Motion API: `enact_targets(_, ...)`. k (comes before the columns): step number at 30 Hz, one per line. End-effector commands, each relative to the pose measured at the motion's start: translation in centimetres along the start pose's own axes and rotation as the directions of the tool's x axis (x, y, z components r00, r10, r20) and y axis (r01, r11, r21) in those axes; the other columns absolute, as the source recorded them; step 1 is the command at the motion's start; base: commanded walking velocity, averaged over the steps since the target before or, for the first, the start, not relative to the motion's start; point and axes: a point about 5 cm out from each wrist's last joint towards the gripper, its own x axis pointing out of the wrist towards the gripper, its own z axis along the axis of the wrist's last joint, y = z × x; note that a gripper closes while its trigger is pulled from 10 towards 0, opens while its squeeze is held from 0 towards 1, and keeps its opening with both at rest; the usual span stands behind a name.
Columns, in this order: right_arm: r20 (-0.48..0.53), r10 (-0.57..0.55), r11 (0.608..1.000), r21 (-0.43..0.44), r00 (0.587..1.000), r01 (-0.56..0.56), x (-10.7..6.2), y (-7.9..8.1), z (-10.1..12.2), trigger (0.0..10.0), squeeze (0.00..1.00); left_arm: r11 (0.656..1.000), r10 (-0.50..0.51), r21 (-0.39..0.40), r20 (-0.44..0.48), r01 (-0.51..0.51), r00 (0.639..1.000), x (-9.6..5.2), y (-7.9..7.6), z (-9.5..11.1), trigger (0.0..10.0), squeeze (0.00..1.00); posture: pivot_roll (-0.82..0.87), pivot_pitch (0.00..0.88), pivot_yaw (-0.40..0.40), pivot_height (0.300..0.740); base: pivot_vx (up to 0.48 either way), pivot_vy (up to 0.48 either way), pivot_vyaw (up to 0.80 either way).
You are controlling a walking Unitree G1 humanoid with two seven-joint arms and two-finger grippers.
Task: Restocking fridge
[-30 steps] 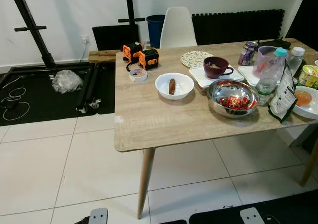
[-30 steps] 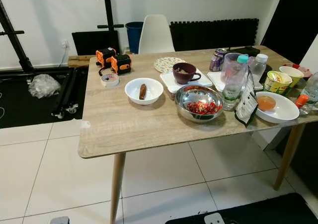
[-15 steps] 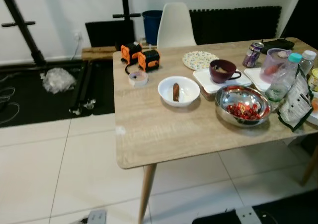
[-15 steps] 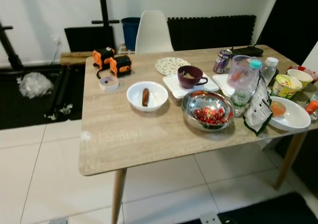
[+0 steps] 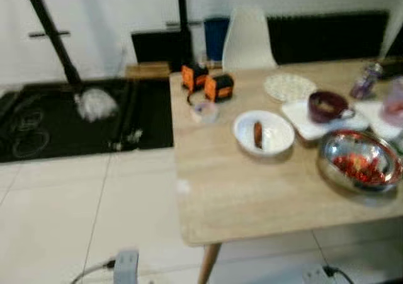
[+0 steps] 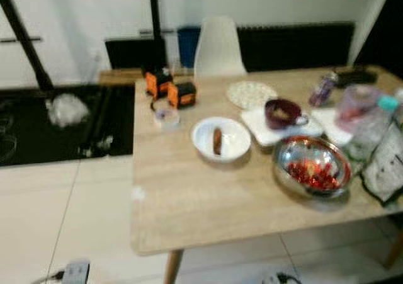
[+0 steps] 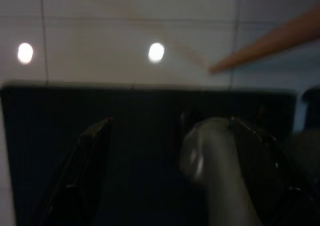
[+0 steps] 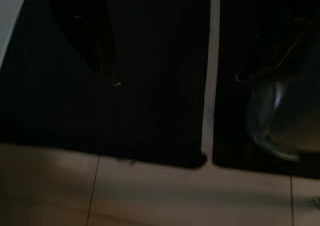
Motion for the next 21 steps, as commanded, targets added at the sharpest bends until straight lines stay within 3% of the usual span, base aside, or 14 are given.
enact_targets(1, -0.029, 0.003, 1.0, 0.001, 1.0, -0.003, -0.1, 0.1, -0.9, 10.0, 0.0, 1.0, 0.004, 0.007, -0.014, -0.004, 1.0, -0.1, 0.2, -0.3, 10.0, 0.0, -0.03, 0.0, -0.008, 0.74, 0.0, -0.472, 0.0)
enact_targets(4, -0.029, 0.003, 1.0, 0.0, 1.0, -0.003, -0.1, 0.1, -0.9, 10.0, 0.0, 1.0, 0.007, 0.0, -0.011, -0.007, 1.0, -0.1, 0.2, -0.3, 10.0, 0.0, -0.03, 0.0, -0.008, 0.74, 0.0, -0.469, 0.0)
enact_targets(12, -0.027, 0.002, 1.0, -0.005, 1.0, -0.002, -0.1, 0.0, -0.8, 10.0, 0.0, 0.998, 0.036, -0.047, 0.007, -0.036, 0.999, -0.1, 0.7, 0.0, 10.0, 0.0, -0.03, 0.0, -0.007, 0.74, 0.0, 0.0, 0.0)
enact_targets(15, -0.027, -0.001, 1.0, -0.006, 1.0, 0.0, -0.1, -0.1, -0.8, 10.0, 0.0, 0.984, 0.11, -0.146, 0.028, -0.104, 0.994, -0.3, 2.4, 0.3, 10.0, 0.0, -0.03, 0.0, -0.007, 0.74, 0.0, 0.0, 0.0)
enact_targets(18, -0.027, -0.003, 1.0, -0.004, 1.0, 0.003, -0.1, -0.1, -0.8, 10.0, 0.0, 0.948, 0.196, -0.266, 0.055, -0.175, 0.979, -0.7, 4.6, 0.8, 10.0, 0.0, -0.03, 0.0, -0.007, 0.74, 0.0, 0.0, 0.0)
enact_targets(20, -0.028, -0.004, 1.0, -0.002, 1.0, 0.004, -0.1, -0.2, -0.8, 10.0, 0.0, 0.896, 0.293, -0.374, 0.095, -0.239, 0.951, -1.3, 7.2, 1.8, 10.0, 0.0, -0.03, 0.0, -0.007, 0.74, 0.0, 0.0, 0.0)
enact_targets(21, -0.028, -0.004, 1.0, -0.002, 1.0, 0.004, -0.1, -0.2, -0.8, 10.0, 0.0, 0.896, 0.293, -0.374, 0.095, -0.239, 0.951, -1.3, 7.2, 1.8, 10.0, 0.0, -0.03, 0.0, -0.007, 0.74, 0.0, 0.0, 0.0)
